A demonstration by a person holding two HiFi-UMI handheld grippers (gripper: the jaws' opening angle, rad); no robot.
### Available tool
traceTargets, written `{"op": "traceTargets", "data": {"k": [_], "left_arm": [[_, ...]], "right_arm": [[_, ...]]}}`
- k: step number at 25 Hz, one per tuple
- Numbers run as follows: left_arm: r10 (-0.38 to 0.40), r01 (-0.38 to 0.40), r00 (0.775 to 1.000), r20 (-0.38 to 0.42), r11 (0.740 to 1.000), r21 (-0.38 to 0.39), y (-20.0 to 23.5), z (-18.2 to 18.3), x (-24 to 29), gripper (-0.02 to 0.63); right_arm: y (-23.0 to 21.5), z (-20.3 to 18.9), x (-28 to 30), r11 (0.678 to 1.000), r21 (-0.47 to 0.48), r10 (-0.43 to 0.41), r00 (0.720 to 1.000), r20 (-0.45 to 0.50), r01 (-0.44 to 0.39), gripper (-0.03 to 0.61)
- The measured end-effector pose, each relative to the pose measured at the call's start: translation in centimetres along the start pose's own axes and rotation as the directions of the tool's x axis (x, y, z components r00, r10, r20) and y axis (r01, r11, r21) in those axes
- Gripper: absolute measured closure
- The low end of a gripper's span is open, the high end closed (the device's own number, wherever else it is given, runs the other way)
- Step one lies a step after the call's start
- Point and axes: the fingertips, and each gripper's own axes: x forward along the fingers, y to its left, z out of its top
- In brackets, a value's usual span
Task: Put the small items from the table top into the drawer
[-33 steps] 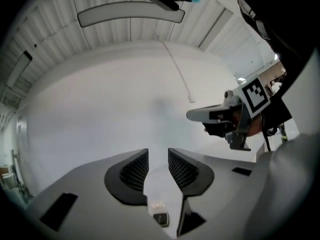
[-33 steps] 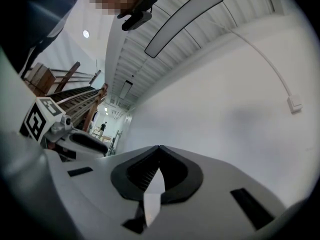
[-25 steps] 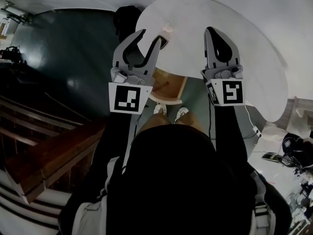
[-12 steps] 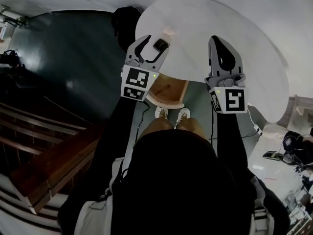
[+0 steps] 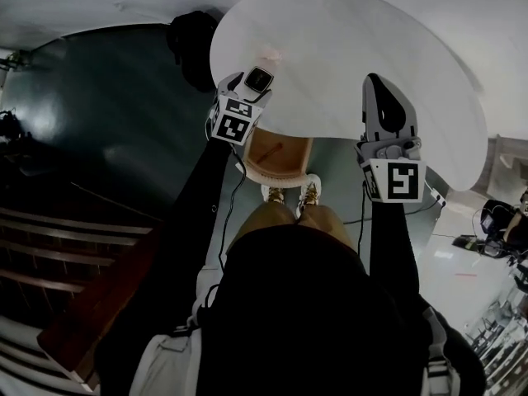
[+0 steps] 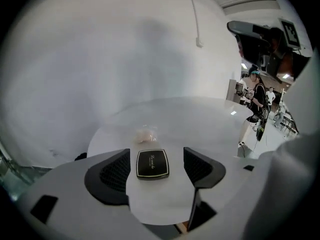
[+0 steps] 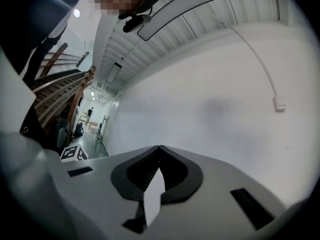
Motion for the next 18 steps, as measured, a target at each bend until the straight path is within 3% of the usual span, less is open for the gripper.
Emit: {"op": "traceTargets", "data": {"k": [5,18], "left_arm": [[-0.018,0.018,0.995,-0.101,1.000,-0.002,0.4,-2.5,3.4,0.267],[-0.061,0.056,0.985,-0.159,0.998,-0.035,0.8,-3.6,6.5,0.264]], "right_arm": [[-1.5,-1.3,-0.7,0.999,-0.013,-0.043,0.998,-0.045,0.042,0.552],[-2.8,-1.7,-1.6,0.997,-0.017,-0.081,0.995,-0.065,0.080,0.552]]}}
